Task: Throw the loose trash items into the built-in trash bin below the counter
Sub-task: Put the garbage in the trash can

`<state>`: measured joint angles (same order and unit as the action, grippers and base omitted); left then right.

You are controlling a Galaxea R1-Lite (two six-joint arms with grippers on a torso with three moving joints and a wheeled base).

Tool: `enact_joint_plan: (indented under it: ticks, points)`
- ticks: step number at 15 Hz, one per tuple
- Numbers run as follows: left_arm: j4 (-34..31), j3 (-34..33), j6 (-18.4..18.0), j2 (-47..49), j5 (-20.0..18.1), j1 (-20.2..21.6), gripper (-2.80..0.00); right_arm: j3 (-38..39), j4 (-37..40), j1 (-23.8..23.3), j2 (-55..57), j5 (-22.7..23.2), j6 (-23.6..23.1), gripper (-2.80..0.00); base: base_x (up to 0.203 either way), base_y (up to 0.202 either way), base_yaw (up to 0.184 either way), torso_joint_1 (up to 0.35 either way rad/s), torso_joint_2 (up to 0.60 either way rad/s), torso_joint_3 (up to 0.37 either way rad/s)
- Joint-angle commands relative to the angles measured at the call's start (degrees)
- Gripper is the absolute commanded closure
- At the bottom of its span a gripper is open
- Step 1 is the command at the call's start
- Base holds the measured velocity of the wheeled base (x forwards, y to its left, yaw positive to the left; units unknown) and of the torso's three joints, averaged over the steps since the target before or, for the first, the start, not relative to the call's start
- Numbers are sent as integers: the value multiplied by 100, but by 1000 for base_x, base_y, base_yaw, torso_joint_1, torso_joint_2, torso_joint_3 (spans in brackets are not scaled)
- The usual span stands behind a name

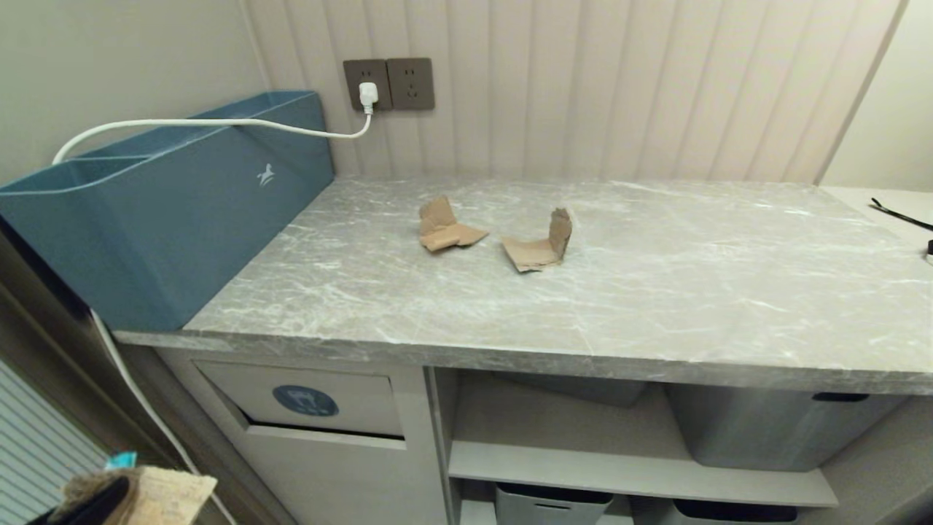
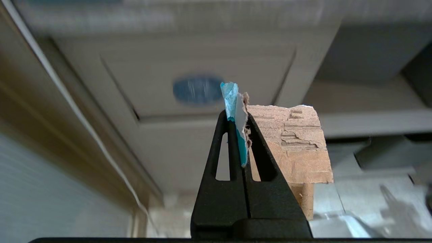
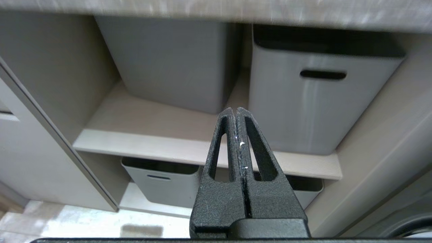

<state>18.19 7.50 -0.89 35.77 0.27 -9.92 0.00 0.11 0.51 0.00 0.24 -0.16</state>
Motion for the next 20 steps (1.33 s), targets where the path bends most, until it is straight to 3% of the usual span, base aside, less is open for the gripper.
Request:
enact_joint_plan:
  ticks: [1,3,8,13,15,20]
  points:
    - [-242,-31,488,-225,8,1,0,0,-2,2,-9,2,-2,0,0,0,0,-219,502,294]
    - [-252,-39,1046,77,15,0,0,0,-1,2,-8,2,-2,0,0,0,0,-207,495,281]
    - [160,-46,1223,1290,-58,-1,0,0,7,2,-9,2,-11,0,0,0,0,-197,478,285]
    - [2338,-88,1358,3374,-400,6,0,0,-2,2,-9,2,-2,0,0,0,0,-166,465,292]
    - [2923,-5,1378,4058,-592,26,0,0,-2,2,-9,2,-11,0,0,0,0,-147,447,304]
    - [4891,240,1389,5738,-688,66,0,0,-2,2,-9,2,-2,0,0,0,0,-84,320,230]
